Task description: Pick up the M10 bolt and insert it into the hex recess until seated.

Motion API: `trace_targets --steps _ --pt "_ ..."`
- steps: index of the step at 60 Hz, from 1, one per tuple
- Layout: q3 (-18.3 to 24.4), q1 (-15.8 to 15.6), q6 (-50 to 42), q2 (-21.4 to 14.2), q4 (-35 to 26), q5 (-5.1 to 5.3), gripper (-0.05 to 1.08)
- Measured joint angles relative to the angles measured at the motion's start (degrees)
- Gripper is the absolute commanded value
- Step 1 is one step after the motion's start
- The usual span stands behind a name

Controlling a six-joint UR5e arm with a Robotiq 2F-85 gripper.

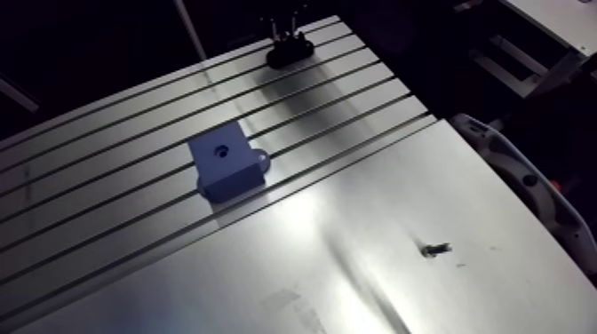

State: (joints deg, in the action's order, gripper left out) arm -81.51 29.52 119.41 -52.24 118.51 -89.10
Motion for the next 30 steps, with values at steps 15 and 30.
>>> trace_targets --steps 15,30 --pt "0.0 0.0 -0.2 0.0 0.0 0.02 0.59" --pt "0.0 0.0 -0.4 0.1 0.0 -0.04 0.62"
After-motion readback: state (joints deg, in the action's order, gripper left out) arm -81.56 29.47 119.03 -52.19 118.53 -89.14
